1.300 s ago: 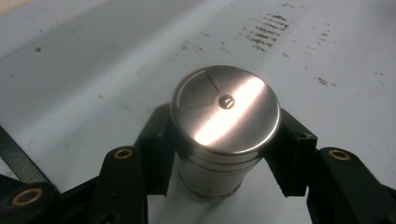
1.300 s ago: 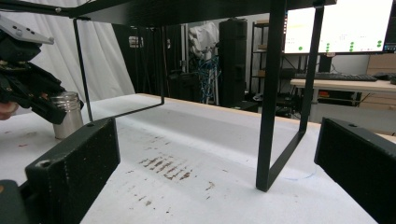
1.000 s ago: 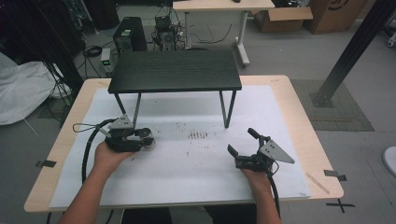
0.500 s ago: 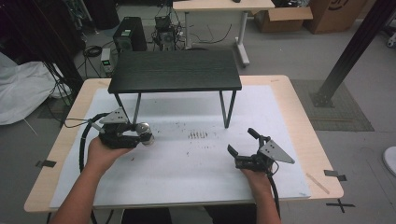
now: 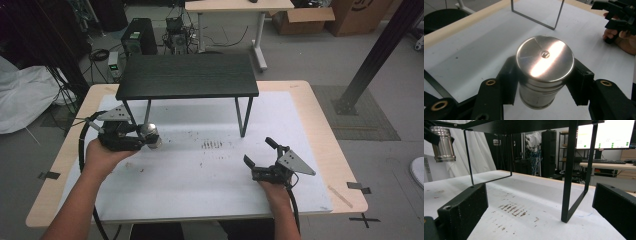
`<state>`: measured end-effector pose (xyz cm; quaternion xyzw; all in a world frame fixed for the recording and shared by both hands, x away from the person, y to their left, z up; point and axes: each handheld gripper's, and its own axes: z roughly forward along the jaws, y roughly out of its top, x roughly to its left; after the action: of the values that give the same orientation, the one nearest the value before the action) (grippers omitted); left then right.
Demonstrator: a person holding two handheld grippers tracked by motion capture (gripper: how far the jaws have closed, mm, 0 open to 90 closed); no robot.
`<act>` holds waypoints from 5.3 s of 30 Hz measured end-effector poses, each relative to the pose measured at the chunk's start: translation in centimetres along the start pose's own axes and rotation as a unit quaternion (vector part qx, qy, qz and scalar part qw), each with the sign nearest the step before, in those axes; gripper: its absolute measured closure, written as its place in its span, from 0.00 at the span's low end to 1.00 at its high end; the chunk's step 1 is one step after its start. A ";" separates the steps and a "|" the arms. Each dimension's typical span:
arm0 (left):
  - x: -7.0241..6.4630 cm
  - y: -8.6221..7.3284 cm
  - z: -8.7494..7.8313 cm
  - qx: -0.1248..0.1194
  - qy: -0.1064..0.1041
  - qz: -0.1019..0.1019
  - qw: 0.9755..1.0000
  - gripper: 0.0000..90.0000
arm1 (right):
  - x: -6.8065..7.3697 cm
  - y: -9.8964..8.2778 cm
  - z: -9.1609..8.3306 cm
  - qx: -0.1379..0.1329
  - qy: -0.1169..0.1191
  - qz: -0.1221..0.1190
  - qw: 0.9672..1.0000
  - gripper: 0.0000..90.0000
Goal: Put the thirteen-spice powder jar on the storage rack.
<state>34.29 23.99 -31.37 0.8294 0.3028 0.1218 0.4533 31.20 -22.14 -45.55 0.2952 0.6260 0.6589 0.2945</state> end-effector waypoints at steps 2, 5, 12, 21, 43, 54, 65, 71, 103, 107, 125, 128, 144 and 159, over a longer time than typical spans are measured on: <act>0.0 0.4 -0.2 0.001 -0.001 0.001 1.000 0.54 | 0.0 0.0 0.0 0.000 0.000 0.000 1.000 0.00; -0.1 1.5 -0.8 0.000 -0.004 0.001 1.000 0.54 | 0.0 0.0 0.0 0.000 0.000 -0.001 1.000 0.00; -0.1 3.0 -1.5 0.001 -0.005 0.001 1.000 0.54 | 0.0 0.0 0.0 0.000 0.000 -0.001 1.000 0.00; -0.1 5.8 -2.9 0.014 0.000 0.020 1.000 0.55 | 0.0 0.0 0.0 -0.001 0.001 0.000 1.000 0.00; 0.1 10.8 -3.8 0.018 0.013 0.033 0.999 0.54 | 0.0 0.0 0.0 -0.001 0.000 0.001 1.000 0.00; 0.6 13.4 -3.1 0.019 0.015 0.043 0.999 0.55 | 0.0 0.0 -0.1 -0.003 0.000 0.001 1.000 0.00; 1.6 15.0 -2.1 0.018 0.023 0.037 0.999 0.54 | -0.1 0.0 -0.1 -0.004 0.000 0.002 1.000 0.00; 2.2 15.2 -1.4 0.011 0.027 0.032 0.999 0.54 | -0.1 0.0 -0.1 -0.005 0.000 0.002 1.000 0.00; 5.1 16.6 2.3 0.038 0.059 0.003 0.998 0.54 | -0.2 0.0 -0.2 -0.010 -0.002 0.008 1.000 0.00; 5.2 16.5 2.4 0.042 0.063 0.002 0.997 0.54 | -0.2 0.0 -0.2 -0.009 -0.002 0.010 1.000 0.00; 5.3 15.9 2.3 0.031 0.062 -0.001 0.998 0.52 | -0.2 0.0 -0.2 -0.010 -0.003 0.008 1.000 0.00; 5.3 15.9 2.3 0.027 0.060 -0.005 0.998 0.46 | -0.2 0.0 -0.2 -0.010 -0.003 0.008 1.000 0.00; 4.9 16.0 1.1 0.003 0.074 -0.005 0.997 0.35 | -0.1 0.0 -0.2 -0.009 -0.003 0.006 1.000 0.00; 4.3 15.2 -1.0 -0.043 0.067 -0.008 0.997 0.28 | -0.2 0.0 -0.2 -0.008 -0.004 0.009 1.000 0.00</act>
<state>43.15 21.17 -18.59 0.7967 0.3335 0.1865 0.4682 31.19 -22.37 -45.60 0.3008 0.6171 0.6653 0.2934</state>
